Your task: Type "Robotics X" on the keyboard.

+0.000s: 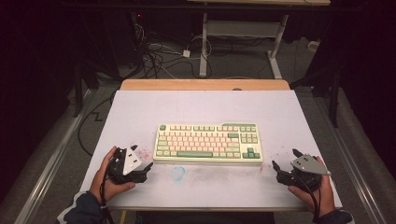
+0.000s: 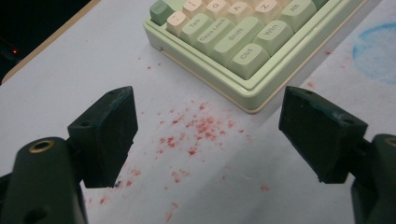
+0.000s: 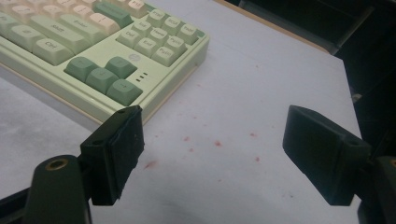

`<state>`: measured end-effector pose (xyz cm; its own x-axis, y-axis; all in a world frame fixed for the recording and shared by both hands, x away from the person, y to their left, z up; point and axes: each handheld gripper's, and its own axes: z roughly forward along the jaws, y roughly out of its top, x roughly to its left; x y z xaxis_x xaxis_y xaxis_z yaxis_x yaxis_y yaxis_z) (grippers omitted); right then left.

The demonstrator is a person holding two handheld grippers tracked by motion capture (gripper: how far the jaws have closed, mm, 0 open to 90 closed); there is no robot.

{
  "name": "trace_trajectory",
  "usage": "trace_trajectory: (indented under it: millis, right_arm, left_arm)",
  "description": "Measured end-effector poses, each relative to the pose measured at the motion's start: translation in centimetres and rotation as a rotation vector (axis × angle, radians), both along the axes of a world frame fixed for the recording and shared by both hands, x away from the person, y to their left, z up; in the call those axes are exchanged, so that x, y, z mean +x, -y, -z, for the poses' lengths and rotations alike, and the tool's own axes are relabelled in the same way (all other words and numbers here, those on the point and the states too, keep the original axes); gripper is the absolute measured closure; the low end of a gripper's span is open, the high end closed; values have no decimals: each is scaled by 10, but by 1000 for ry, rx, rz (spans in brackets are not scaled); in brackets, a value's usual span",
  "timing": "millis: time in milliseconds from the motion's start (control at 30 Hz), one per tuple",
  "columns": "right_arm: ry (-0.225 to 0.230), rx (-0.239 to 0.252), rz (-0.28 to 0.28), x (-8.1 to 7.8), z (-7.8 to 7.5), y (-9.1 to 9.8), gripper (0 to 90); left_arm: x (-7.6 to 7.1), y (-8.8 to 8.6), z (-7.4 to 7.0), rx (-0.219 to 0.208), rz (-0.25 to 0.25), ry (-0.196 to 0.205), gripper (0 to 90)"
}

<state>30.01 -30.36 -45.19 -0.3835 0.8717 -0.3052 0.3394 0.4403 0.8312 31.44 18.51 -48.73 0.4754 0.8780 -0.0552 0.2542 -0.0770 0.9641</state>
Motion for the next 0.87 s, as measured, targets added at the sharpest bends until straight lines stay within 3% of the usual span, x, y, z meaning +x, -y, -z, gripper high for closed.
trace_trajectory:
  millis: [233, 867]
  right_arm:
    - [8, 16, 9, -1, -2, 2, 214]
    - [0, 1, 3, 0, 0, 1, 215]
  left_arm:
    - [-1, 1, 1, 13, 4, -3, 182]
    - [3, 5, 4, 24, 17, -26, 182]
